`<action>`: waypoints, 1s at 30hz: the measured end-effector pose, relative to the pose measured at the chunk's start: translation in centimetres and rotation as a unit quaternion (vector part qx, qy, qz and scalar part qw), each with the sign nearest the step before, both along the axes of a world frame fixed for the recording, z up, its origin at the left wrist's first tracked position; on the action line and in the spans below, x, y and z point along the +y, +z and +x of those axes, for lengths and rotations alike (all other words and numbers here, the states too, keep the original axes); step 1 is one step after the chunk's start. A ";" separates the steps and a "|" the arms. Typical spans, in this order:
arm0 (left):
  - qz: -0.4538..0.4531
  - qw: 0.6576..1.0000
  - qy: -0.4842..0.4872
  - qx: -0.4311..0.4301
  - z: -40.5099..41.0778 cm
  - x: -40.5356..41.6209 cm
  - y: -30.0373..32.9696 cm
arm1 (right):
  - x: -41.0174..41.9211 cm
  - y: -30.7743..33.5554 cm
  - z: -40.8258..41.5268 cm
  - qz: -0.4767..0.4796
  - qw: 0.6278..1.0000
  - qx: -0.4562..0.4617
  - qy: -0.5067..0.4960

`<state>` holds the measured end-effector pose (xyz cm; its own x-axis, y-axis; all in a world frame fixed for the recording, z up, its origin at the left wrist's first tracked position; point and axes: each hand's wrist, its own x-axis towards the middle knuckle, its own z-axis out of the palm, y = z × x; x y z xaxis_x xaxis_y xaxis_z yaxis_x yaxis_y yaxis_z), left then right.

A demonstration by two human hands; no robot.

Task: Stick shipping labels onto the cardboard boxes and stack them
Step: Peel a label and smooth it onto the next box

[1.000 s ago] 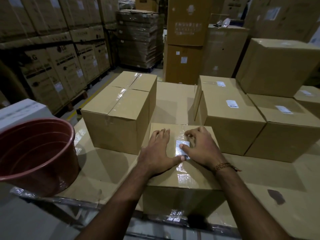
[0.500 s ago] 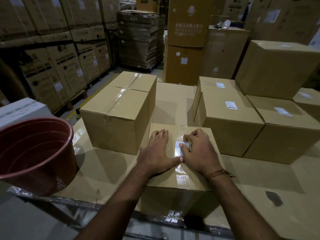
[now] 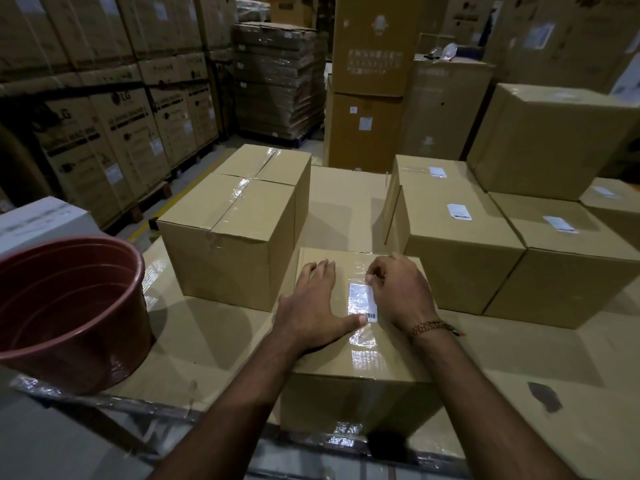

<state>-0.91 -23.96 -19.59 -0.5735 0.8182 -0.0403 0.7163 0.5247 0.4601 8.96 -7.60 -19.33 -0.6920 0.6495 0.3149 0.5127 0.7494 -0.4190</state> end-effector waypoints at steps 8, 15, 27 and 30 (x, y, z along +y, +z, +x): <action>-0.003 1.000 0.002 0.007 0.0 0.0 -0.1 | -0.2 -1.2 0.3 0.022 0.999 0.031 -0.002; -0.009 1.000 0.003 0.011 -0.1 0.2 -0.2 | -0.3 -1.4 0.6 0.032 0.997 0.069 0.005; -0.013 1.000 0.000 0.010 0.0 0.2 0.0 | -1.2 0.2 3.0 -0.231 0.965 0.095 0.082; -0.011 1.000 0.001 0.008 0.1 0.2 0.2 | -1.0 0.4 3.9 -0.276 0.955 0.070 0.084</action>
<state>-0.80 -23.77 -19.42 -0.5763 0.8158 -0.0489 0.7224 0.5365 0.4362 12.87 -8.61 -18.93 -0.7776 0.6264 0.0539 0.3150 0.4623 -0.8289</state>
